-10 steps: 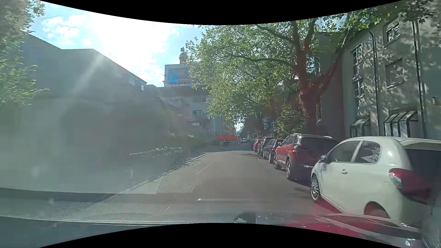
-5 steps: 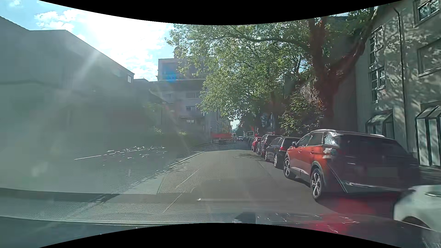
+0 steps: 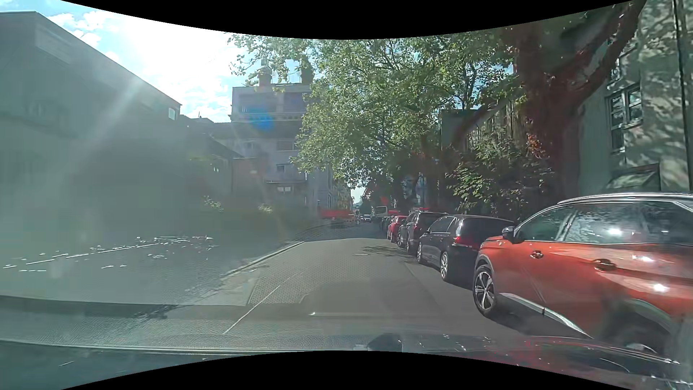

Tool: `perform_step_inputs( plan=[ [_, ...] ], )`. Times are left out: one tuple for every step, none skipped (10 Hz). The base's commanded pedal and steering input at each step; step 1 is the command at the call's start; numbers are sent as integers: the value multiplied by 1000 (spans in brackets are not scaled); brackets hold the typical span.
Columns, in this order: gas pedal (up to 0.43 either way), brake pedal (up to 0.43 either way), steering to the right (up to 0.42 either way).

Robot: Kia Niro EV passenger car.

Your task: Follow the waypoints while adhering to traffic rules and regulations

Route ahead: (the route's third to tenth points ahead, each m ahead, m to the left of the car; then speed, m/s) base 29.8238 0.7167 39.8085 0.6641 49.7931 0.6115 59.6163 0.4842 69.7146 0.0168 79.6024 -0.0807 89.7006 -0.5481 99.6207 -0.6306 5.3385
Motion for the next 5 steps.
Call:
perform_step_inputs(
  plan=[
    [47, 0, 43],
    [47, 0, 32],
    [47, 0, 19],
    [47, 0, 12],
    [47, 0, 5]
  ],
)
